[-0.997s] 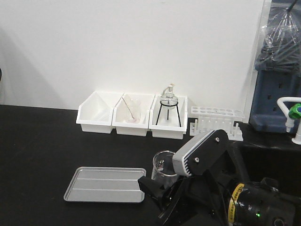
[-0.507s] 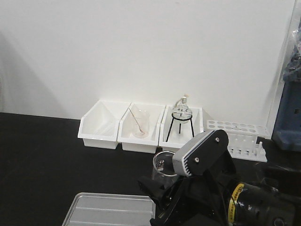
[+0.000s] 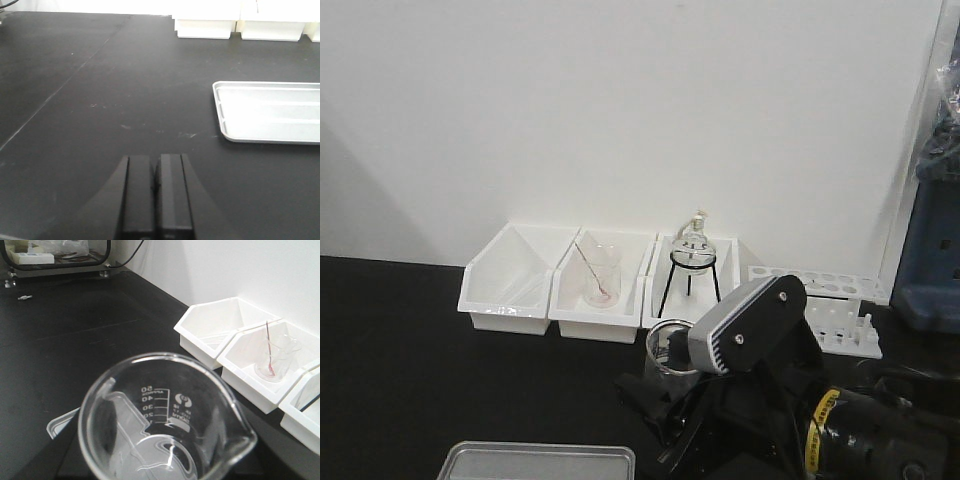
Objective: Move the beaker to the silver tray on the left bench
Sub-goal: 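Drive closer to the silver tray and move the right gripper over it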
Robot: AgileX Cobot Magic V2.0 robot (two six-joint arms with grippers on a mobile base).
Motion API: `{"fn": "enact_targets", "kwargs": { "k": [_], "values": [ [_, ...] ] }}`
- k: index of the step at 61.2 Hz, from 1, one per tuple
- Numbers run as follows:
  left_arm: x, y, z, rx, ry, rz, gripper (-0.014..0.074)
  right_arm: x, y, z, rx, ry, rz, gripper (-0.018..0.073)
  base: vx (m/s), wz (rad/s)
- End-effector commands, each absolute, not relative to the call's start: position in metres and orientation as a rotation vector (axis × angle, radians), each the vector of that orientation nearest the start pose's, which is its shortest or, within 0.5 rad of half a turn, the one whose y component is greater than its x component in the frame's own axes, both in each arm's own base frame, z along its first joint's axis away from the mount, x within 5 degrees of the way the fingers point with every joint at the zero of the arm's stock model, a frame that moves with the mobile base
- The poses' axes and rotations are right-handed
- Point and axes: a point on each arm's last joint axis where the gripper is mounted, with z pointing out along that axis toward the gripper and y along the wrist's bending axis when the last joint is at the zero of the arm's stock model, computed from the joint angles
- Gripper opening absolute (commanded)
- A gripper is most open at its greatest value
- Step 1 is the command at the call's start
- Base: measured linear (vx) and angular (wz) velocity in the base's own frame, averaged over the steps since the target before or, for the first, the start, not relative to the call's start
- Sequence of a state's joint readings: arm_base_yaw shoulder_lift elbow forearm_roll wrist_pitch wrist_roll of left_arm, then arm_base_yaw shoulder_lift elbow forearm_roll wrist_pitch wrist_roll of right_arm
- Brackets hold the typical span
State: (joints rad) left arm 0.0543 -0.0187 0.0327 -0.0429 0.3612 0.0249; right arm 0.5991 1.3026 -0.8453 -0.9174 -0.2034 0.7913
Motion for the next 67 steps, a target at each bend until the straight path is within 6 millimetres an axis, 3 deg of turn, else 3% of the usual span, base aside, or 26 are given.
{"fn": "enact_targets", "kwargs": {
  "k": [1, 38, 45, 67],
  "values": [
    [0.054, 0.002, 0.171, -0.059, 1.791, 0.008, 0.0001, 0.228, 0.177, 0.338, -0.733, 1.580, 0.540, -0.0011, 0.04, -0.05],
    [0.054, 0.002, 0.171, -0.060, 1.791, 0.009, 0.0001, 0.229, 0.180, 0.336, -0.750, 1.566, 0.556, -0.0011, 0.01, -0.01],
    [0.054, 0.002, 0.171, -0.060, 1.791, 0.009, 0.0001, 0.246, 0.190, 0.318, -0.786, 1.618, 0.520, -0.0011, 0.00, 0.00],
    [0.054, 0.002, 0.171, -0.060, 1.791, 0.009, 0.0001, 0.328, 0.255, 0.259, -0.856, 1.655, 0.616, -0.0011, 0.00, 0.00]
  ]
}}
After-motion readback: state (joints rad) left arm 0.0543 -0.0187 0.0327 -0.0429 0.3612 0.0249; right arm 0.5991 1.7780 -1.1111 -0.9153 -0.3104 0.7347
